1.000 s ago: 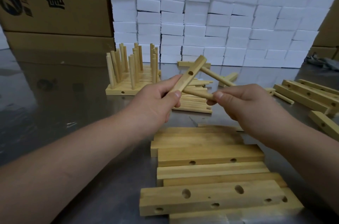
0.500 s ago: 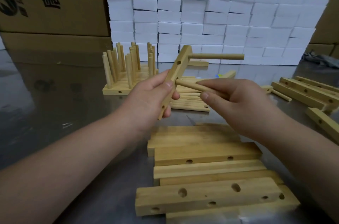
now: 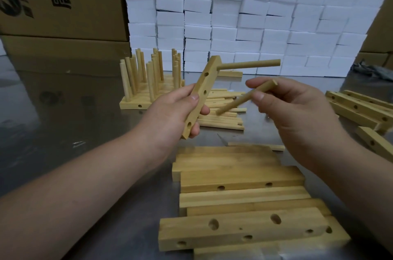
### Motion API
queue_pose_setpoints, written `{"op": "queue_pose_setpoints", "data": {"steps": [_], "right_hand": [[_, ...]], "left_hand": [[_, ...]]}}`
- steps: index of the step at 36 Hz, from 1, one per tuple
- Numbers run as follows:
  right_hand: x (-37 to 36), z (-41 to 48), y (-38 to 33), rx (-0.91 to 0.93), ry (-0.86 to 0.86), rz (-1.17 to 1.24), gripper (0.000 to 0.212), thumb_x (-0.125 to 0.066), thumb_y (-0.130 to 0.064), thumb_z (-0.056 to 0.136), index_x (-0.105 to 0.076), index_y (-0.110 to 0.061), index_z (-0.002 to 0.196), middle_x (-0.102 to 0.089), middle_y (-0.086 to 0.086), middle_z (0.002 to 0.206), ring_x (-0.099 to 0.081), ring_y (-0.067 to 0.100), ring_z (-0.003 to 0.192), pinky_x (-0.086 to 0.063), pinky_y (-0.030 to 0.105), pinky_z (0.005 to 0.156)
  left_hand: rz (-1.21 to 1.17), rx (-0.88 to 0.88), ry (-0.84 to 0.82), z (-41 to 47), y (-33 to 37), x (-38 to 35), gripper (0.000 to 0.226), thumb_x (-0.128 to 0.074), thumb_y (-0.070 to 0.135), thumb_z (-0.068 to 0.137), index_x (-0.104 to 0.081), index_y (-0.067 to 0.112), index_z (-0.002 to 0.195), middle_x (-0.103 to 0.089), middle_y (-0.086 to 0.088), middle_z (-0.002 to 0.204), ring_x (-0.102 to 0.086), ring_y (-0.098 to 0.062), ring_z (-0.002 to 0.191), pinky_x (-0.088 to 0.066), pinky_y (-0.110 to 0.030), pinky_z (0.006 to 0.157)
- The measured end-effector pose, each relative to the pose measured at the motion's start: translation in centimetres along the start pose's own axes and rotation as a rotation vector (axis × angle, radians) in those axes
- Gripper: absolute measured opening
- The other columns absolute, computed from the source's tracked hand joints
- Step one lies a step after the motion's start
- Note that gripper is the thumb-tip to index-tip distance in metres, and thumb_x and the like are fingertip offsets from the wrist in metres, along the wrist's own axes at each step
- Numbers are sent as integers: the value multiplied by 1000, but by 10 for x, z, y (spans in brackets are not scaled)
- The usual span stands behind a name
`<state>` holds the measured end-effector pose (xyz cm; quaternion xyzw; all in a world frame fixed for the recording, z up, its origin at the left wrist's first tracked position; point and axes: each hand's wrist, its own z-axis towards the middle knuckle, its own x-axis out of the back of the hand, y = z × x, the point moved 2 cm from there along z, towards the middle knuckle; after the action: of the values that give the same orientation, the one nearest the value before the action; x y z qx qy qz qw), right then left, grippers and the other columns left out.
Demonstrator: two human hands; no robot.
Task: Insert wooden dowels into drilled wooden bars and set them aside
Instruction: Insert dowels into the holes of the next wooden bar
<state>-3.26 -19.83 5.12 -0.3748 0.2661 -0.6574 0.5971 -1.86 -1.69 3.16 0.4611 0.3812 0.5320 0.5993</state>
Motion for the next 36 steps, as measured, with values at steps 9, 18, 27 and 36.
{"op": "queue_pose_setpoints", "data": {"steps": [9, 18, 27, 36], "right_hand": [[-5, -2, -7, 125, -87, -300, 25, -40, -44, 81, -53, -47, 102, -58, -33, 63, -54, -10, 65, -42, 5, 62], [-11, 1, 7, 5, -287, -627, 44, -44, -21, 94, -37, -33, 136, -61, -16, 75, -51, -5, 74, -37, 7, 64], [-9, -1, 8, 128, -85, -550, 20, -63, -29, 82, -61, -45, 94, -64, -20, 68, -59, 2, 65, -42, 14, 59], [-12, -3, 3, 166, -58, -583, 21, -64, -27, 82, -66, -42, 97, -61, -39, 87, -58, -5, 86, -48, 24, 72]], "left_hand": [[5, -34, -17, -1, 1, -1, 24, -40, 23, 98, -55, 40, 105, -64, 5, 77, -49, -9, 52, -41, -23, 55], [40, -80, -75, -5, 3, -8, 33, -40, 17, 97, -56, 46, 100, -62, 7, 75, -47, -9, 48, -41, -19, 50], [103, -89, -65, -6, 4, -8, 32, -40, 18, 97, -53, 47, 103, -62, 9, 77, -48, -7, 49, -40, -18, 51], [201, -130, -76, -8, 8, -9, 34, -40, 17, 97, -51, 48, 104, -59, 9, 76, -46, -3, 46, -45, -13, 58]]}}
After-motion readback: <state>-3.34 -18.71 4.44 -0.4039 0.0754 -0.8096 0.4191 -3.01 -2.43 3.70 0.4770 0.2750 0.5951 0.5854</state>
